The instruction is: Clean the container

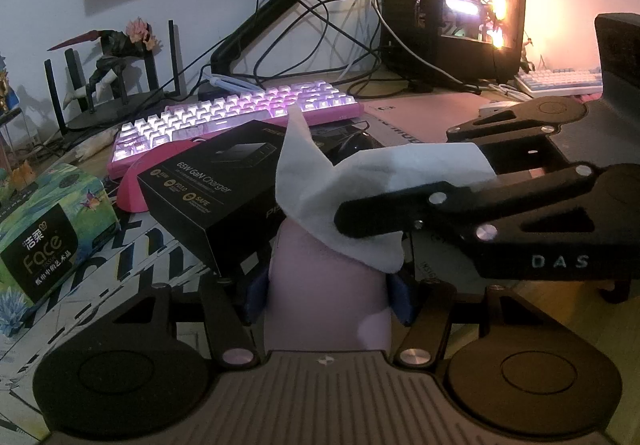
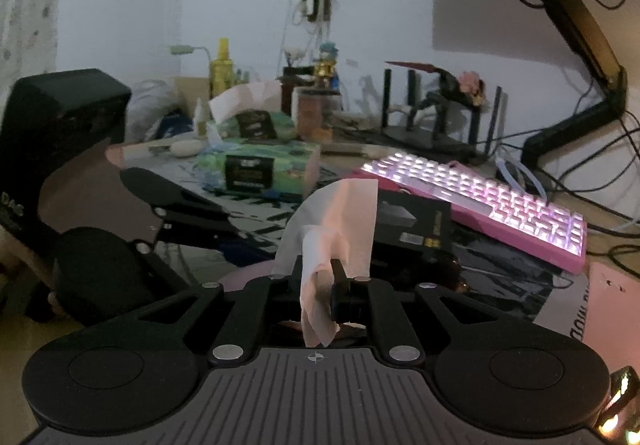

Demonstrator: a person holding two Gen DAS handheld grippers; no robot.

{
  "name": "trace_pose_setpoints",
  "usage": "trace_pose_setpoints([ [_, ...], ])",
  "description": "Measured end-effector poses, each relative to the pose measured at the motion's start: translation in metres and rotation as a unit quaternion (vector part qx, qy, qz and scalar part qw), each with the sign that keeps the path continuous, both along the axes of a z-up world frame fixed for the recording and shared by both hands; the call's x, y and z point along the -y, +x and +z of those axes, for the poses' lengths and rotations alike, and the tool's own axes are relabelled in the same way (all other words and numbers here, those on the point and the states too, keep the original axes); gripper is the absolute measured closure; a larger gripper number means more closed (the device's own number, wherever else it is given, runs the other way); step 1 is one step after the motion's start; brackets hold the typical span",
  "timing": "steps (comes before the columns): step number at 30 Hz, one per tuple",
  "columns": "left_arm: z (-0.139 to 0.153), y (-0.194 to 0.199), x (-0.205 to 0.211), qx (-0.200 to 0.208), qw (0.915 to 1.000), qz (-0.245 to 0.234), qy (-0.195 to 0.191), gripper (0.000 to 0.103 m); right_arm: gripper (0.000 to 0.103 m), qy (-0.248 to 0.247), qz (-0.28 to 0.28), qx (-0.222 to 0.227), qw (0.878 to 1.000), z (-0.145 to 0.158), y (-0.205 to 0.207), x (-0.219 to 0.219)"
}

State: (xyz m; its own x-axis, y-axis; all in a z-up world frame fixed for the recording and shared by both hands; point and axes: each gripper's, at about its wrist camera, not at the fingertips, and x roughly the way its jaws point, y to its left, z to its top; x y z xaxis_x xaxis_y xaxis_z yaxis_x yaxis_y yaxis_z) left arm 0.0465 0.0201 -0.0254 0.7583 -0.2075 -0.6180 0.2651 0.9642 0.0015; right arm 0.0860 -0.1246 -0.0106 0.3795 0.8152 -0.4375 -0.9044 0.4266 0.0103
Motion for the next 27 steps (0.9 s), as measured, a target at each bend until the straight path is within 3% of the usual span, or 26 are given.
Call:
trace_pose_setpoints([
  [8,0.0,0.0,0.0,0.0,1.0,0.0,0.0,0.043,0.09,0.001,0.026,0.001,1.0,0.002,-0.006,-0.001],
  [27,0.0,0.0,0.0,0.0,1.0,0.0,0.0,0.043,0.09,0.0,-0.027,-0.014,1.0,0.0,0.007,0.002],
])
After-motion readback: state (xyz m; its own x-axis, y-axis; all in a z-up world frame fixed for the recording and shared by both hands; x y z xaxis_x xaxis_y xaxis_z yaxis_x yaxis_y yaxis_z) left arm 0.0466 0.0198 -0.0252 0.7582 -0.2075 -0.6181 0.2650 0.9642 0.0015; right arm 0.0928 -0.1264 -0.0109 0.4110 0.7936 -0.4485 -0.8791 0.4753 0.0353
